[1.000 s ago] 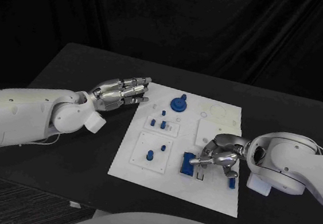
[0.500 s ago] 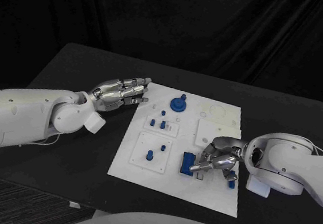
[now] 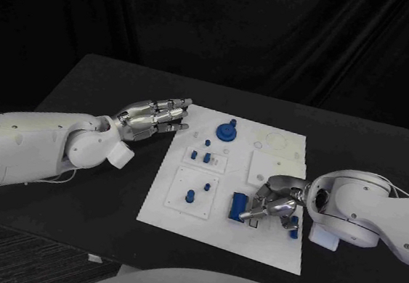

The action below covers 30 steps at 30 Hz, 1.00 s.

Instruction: Assemble the parts on the task board

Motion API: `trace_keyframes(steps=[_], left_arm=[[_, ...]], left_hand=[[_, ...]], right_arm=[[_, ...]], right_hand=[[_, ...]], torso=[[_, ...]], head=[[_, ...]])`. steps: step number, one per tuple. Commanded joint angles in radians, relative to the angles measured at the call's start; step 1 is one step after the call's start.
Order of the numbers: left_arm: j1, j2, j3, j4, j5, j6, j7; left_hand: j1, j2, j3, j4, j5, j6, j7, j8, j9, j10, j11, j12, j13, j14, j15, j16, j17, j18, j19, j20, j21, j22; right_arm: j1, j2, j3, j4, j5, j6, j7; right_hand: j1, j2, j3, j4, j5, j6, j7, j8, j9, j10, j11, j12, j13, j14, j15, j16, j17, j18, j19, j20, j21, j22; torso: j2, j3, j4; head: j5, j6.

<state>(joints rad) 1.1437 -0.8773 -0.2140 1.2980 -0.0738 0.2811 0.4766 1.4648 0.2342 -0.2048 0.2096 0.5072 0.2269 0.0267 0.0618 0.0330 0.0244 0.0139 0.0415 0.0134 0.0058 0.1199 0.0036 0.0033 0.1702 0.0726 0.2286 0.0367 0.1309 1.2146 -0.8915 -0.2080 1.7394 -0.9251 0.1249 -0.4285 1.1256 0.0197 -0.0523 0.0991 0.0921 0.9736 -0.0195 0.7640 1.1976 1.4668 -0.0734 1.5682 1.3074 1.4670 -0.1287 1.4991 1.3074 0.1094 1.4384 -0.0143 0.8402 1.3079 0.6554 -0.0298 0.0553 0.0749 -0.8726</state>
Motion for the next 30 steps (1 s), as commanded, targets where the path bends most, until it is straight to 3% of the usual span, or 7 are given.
trace_keyframes(steps=[1,13,22,25,26,27,30], left_arm=[[-0.002,0.001,0.001,0.001,0.004,0.016,0.009],[-0.002,0.001,0.001,0.002,0.004,0.016,0.009],[-0.003,-0.002,0.001,0.003,0.004,0.016,0.008],[-0.003,-0.004,0.001,0.003,0.004,0.014,0.009],[-0.003,-0.004,0.001,0.004,0.004,0.014,0.009],[-0.003,-0.005,0.001,0.004,0.004,0.013,0.009],[-0.003,-0.006,0.001,0.004,0.004,0.012,0.009]], left_hand=[[-0.002,0.009,0.002,-0.001,0.001,-0.005,-0.002,0.002,0.001,0.000,0.008,0.007,0.001,0.001,0.009,0.003,0.001,0.006,0.000,0.003,0.003,0.001],[-0.002,0.010,0.003,-0.002,0.001,-0.005,-0.001,0.002,0.001,-0.001,0.010,0.007,0.001,0.003,0.011,0.006,0.002,0.005,0.001,0.003,0.004,0.001],[-0.002,0.010,0.003,-0.002,0.001,-0.006,-0.001,0.002,0.001,-0.001,0.010,0.007,0.001,0.004,0.012,0.007,0.002,0.005,0.002,0.004,0.004,0.002],[-0.002,0.010,0.003,-0.002,0.001,-0.006,-0.001,0.002,0.001,-0.001,0.010,0.007,0.001,0.004,0.012,0.007,0.002,0.005,0.002,0.004,0.004,0.002],[-0.002,0.010,0.003,-0.002,0.001,-0.006,-0.001,0.002,0.001,-0.001,0.010,0.007,0.001,0.004,0.012,0.007,0.002,0.005,0.002,0.004,0.004,0.002],[-0.002,0.010,0.003,-0.002,0.001,-0.006,-0.001,0.002,0.001,-0.001,0.010,0.007,0.001,0.004,0.012,0.007,0.002,0.005,0.002,0.004,0.004,0.002],[-0.002,0.010,0.003,-0.002,0.001,-0.005,-0.001,0.002,0.001,0.000,0.011,0.008,0.001,0.004,0.012,0.007,0.002,0.005,0.002,0.004,0.004,0.002]], right_arm=[[-0.004,0.002,0.000,-0.005,-0.006,-0.007,-0.020],[-0.006,0.010,0.000,-0.015,-0.006,-0.025,-0.019],[-0.006,-0.004,0.000,-0.004,-0.006,-0.031,-0.008],[-0.003,-0.022,0.000,0.010,-0.006,-0.043,0.002],[0.001,-0.032,0.000,0.018,-0.006,-0.050,0.005],[0.005,-0.039,0.000,0.023,-0.005,-0.055,0.006],[0.033,-0.065,0.000,0.039,-0.005,-0.072,0.004]], right_hand=[[0.012,0.004,0.001,-0.009,-0.005,0.009,0.001,0.013,0.008,0.104,-0.010,0.003,0.263,0.075,-0.006,0.003,0.100,0.015,0.001,-0.005,-0.006,0.095],[0.026,0.019,0.008,-0.015,-0.004,0.020,-0.002,0.038,0.026,0.104,-0.012,0.003,0.263,0.075,-0.008,0.004,0.101,0.015,0.001,-0.007,-0.007,0.095],[0.020,0.014,0.001,-0.012,-0.011,0.009,-0.001,0.030,0.026,0.104,-0.012,0.003,0.263,0.074,-0.008,0.002,0.097,0.016,0.001,-0.007,-0.009,0.094],[0.007,0.012,-0.008,-0.003,-0.022,-0.016,0.000,0.002,0.016,0.104,-0.011,0.003,0.263,0.073,-0.008,0.000,0.093,0.016,0.000,-0.007,-0.015,0.093],[-0.021,0.020,-0.018,0.019,-0.023,-0.062,0.002,-0.061,-0.015,0.104,-0.010,0.003,0.263,0.072,-0.006,-0.002,0.087,0.016,-0.001,-0.006,-0.021,0.092],[-0.024,0.021,-0.020,0.022,-0.022,-0.063,0.003,-0.068,-0.020,0.104,-0.009,0.003,0.263,0.072,-0.006,-0.003,0.086,0.017,-0.001,-0.006,-0.021,0.092],[-0.042,0.038,-0.029,0.050,-0.004,-0.052,0.012,-0.154,-0.104,0.104,-0.002,0.003,0.263,0.072,-0.001,-0.003,0.087,0.016,0.000,-0.003,-0.021,0.092]], torso=[[0.000,0.0000,0.0005],[0.001,0.0005,-0.0003],[0.001,0.0009,-0.0005],[0.001,0.0007,-0.0007],[0.001,0.0004,-0.0007],[0.001,0.0004,-0.0006],[0.001,0.0004,-0.0004]], head=[[0.000,0.000],[-0.002,0.000],[0.000,0.000],[-0.001,0.000],[-0.001,0.000],[-0.001,0.000],[-0.002,0.000]])
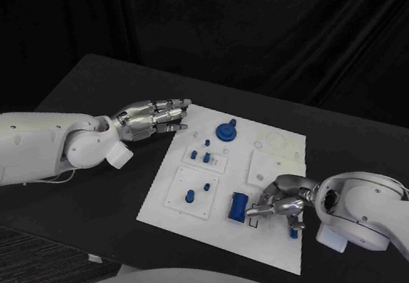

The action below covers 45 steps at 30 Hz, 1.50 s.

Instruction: Assemble the parts on the task board

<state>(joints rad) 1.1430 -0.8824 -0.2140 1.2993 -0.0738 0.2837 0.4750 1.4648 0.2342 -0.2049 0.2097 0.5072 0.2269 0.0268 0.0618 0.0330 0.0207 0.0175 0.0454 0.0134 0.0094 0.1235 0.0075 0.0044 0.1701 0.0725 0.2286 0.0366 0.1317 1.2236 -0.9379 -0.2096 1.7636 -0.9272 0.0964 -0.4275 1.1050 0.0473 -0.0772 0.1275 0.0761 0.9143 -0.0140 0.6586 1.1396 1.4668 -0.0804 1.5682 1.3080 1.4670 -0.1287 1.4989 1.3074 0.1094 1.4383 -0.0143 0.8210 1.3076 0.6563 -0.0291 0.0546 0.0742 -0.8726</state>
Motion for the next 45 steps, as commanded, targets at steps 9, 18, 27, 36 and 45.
trace_keyframes(steps=[9,18,27,36,45], left_arm=[[-0.002,-0.006,0.001,0.008,0.004,-0.003,0.019],[-0.002,-0.007,0.001,0.011,0.004,-0.008,0.034],[-0.002,-0.005,0.001,0.009,0.004,-0.005,0.033],[-0.002,-0.006,0.001,0.009,0.004,-0.004,0.032],[-0.002,-0.007,0.001,0.008,0.004,-0.003,0.030]], left_hand=[[-0.002,0.008,0.002,-0.004,0.001,-0.001,-0.001,0.004,0.002,0.005,0.009,0.006,0.002,0.002,0.009,0.005,0.002,0.005,0.004,0.005,0.005,0.003],[-0.002,0.006,0.002,-0.006,0.004,0.005,-0.002,0.007,0.003,0.009,0.012,0.014,0.004,0.007,0.008,0.009,0.004,0.006,0.013,0.005,0.010,0.011],[-0.002,0.005,0.002,-0.006,0.005,0.003,-0.002,0.007,0.002,0.010,0.013,0.014,0.004,0.007,0.008,0.009,0.004,0.006,0.013,0.005,0.010,0.009],[-0.002,0.005,0.002,-0.006,0.005,0.003,-0.002,0.007,0.002,0.010,0.013,0.014,0.004,0.007,0.008,0.009,0.004,0.006,0.013,0.005,0.010,0.009],[-0.002,0.005,0.002,-0.006,0.005,0.003,-0.002,0.007,0.002,0.010,0.013,0.014,0.004,0.007,0.008,0.009,0.004,0.006,0.013,0.005,0.010,0.009]], right_arm=[[0.138,-0.100,0.002,0.034,-0.102,0.047,-0.119],[0.140,-0.124,0.002,0.020,-0.272,0.116,-0.190],[0.111,-0.124,0.001,0.019,-0.305,0.136,-0.204],[0.071,-0.118,0.001,0.015,-0.309,0.145,-0.207],[0.049,-0.113,0.001,0.016,-0.310,0.143,-0.207]], right_hand=[[-0.009,0.023,-0.015,0.032,0.088,0.119,0.037,-0.342,-0.370,0.104,0.031,0.003,0.263,0.075,0.019,0.005,0.100,0.012,0.007,0.014,0.015,0.099],[0.015,0.027,0.000,0.017,0.156,0.180,0.048,-0.457,-0.518,0.104,0.042,0.003,0.263,0.072,0.029,0.000,0.088,0.016,0.005,0.025,0.002,0.096],[0.023,0.023,0.005,0.007,0.171,0.236,0.032,-0.447,-0.524,0.104,0.029,0.003,0.263,0.073,0.020,0.002,0.092,0.014,0.009,0.018,0.015,0.099],[0.018,0.018,0.003,0.007,0.161,0.239,0.031,-0.453,-0.529,0.104,0.027,0.003,0.263,0.073,0.017,0.001,0.091,0.014,0.010,0.015,0.016,0.099],[0.004,0.017,-0.002,0.014,0.134,0.238,0.035,-0.468,-0.543,0.104,0.029,0.003,0.263,0.073,0.018,0.000,0.088,0.013,0.010,0.015,0.013,0.098]], torso=[[-0.001,-0.0012,0.0008],[-0.001,-0.0018,0.0013],[0.000,0.0011,-0.0010],[-0.001,-0.0006,0.0007],[0.000,-0.0001,0.0003]], head=[[-0.015,0.000],[-0.027,0.000],[-0.050,0.000],[-0.053,0.000],[-0.054,0.000]])
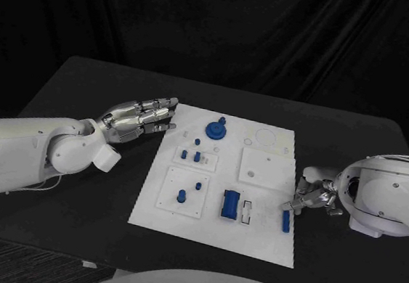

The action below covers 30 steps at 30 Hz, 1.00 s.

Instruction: Assemble the parts on the task board

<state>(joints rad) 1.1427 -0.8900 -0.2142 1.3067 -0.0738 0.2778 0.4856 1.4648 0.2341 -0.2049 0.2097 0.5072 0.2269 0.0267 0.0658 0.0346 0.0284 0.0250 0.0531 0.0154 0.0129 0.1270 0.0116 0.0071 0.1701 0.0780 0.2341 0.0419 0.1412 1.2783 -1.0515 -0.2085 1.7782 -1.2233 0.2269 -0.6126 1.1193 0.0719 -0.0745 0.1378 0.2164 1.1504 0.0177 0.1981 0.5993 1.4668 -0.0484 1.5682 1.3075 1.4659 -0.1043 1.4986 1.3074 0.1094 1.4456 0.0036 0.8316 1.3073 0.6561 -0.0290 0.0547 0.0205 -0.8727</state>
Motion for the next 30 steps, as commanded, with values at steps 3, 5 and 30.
trace_keyframes(steps=[3,5,30], left_arm=[[-0.002,0.001,0.001,0.000,0.004,0.003,0.018],[-0.002,0.000,0.001,0.000,0.004,0.003,0.017],[-0.002,-0.002,0.001,0.002,0.004,0.005,0.010]], left_hand=[[-0.002,0.005,0.002,-0.006,0.005,0.003,-0.002,0.003,0.001,0.002,0.006,0.006,0.002,0.004,0.004,0.005,0.001,0.006,0.007,-0.001,0.005,-0.001],[-0.002,0.005,0.002,-0.007,0.005,0.003,-0.003,0.003,0.001,0.002,0.008,0.007,0.002,0.004,0.005,0.005,0.001,0.006,0.007,-0.001,0.005,-0.001],[-0.002,0.005,0.002,-0.007,0.005,0.003,-0.002,0.003,0.001,0.002,0.009,0.007,0.001,0.003,0.005,0.005,0.001,0.006,0.007,-0.001,0.005,-0.002]], right_arm=[[-0.009,0.001,0.000,0.006,-0.012,0.012,-0.022],[-0.011,0.000,0.000,0.009,-0.010,0.011,-0.022],[-0.048,0.013,0.000,0.006,-0.004,0.000,-0.021]], right_hand=[[-0.013,-0.008,-0.005,0.005,-0.015,0.004,0.004,-0.010,-0.006,0.104,-0.002,0.003,0.263,0.074,-0.006,0.001,0.088,0.013,0.003,-0.003,0.003,0.099],[-0.013,-0.008,-0.005,0.005,-0.015,0.004,0.004,-0.010,-0.006,0.104,-0.002,0.003,0.263,0.074,-0.006,0.001,0.088,0.013,0.003,-0.003,0.003,0.099],[0.195,-0.035,0.170,-0.230,0.298,-0.076,0.043,-0.090,-0.072,0.104,0.030,0.003,0.263,0.067,0.017,-0.015,0.056,0.018,-0.010,0.012,-0.049,0.089]], torso=[[0.000,-0.0003,0.0001],[0.000,-0.0002,0.0000],[0.000,-0.0002,0.0003]], head=[[0.000,0.000],[-0.001,0.000],[0.008,0.000]])
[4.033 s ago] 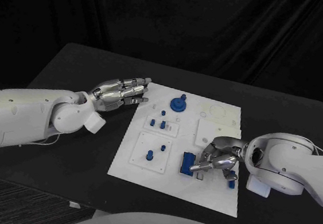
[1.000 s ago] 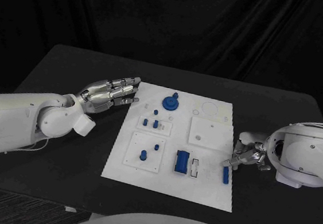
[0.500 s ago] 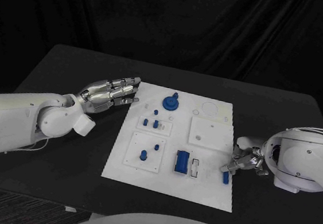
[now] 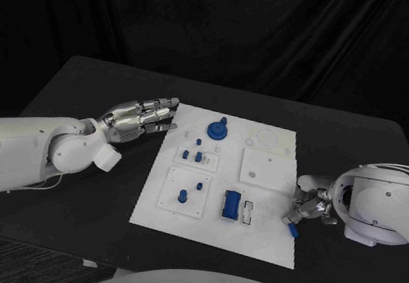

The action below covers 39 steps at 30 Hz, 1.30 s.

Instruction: Assemble the parts on the task board

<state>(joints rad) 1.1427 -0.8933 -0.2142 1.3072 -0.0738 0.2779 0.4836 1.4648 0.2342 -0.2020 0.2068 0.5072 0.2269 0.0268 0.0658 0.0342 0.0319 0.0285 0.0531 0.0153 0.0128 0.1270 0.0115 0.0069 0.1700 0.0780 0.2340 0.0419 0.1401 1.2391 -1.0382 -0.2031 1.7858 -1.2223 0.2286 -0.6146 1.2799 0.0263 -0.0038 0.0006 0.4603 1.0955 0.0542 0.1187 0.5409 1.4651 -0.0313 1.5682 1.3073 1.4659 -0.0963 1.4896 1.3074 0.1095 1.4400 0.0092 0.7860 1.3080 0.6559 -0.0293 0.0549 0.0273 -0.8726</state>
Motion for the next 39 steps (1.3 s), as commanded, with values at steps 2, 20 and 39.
trace_keyframes(steps=[2,20,39], left_arm=[[-0.002,0.001,0.001,0.002,0.004,0.006,0.012],[-0.003,0.002,0.001,0.000,0.004,0.007,0.007],[-0.003,0.006,0.001,-0.001,0.004,0.011,0.003]], left_hand=[[-0.002,0.005,-0.001,-0.005,0.005,0.002,-0.002,0.003,0.001,-0.002,0.006,0.007,0.002,0.003,0.005,0.005,0.001,0.006,0.007,-0.001,0.005,-0.001],[-0.001,0.006,0.000,-0.005,0.005,0.002,-0.002,0.003,0.001,-0.002,0.007,0.007,0.002,0.003,0.005,0.005,0.001,0.006,0.007,-0.001,0.004,-0.001],[-0.001,0.008,0.002,-0.006,0.006,0.000,-0.004,0.002,0.000,0.000,0.013,0.010,0.002,0.003,0.005,0.005,0.001,0.005,0.007,0.000,0.005,-0.002]], right_arm=[[-0.009,-0.001,-0.005,0.001,-0.001,-0.014,-0.015],[0.031,-0.041,-0.005,0.047,0.300,-0.155,0.032],[0.039,0.036,-0.005,-0.004,0.451,-0.144,0.050]], right_hand=[[0.028,0.004,0.143,-0.122,0.092,-0.029,0.015,-0.004,-0.011,0.106,0.019,0.003,0.264,0.067,0.015,-0.006,0.056,0.019,-0.006,0.012,-0.008,0.088],[-0.163,-0.015,0.434,-0.206,0.247,-0.024,0.011,0.063,0.015,0.106,0.015,0.003,0.264,0.070,0.012,0.002,0.066,0.016,0.001,0.012,0.036,0.097],[-0.190,-0.016,0.438,-0.197,0.207,-0.041,0.011,0.067,0.017,0.106,0.016,0.003,0.264,0.070,0.013,0.002,0.059,0.002,0.019,0.012,0.126,0.116]], torso=[[0.000,0.0001,-0.0002],[0.000,0.0001,0.0001],[0.000,-0.0012,0.0011]], head=[[0.002,0.000],[0.006,0.000],[0.006,0.000]])
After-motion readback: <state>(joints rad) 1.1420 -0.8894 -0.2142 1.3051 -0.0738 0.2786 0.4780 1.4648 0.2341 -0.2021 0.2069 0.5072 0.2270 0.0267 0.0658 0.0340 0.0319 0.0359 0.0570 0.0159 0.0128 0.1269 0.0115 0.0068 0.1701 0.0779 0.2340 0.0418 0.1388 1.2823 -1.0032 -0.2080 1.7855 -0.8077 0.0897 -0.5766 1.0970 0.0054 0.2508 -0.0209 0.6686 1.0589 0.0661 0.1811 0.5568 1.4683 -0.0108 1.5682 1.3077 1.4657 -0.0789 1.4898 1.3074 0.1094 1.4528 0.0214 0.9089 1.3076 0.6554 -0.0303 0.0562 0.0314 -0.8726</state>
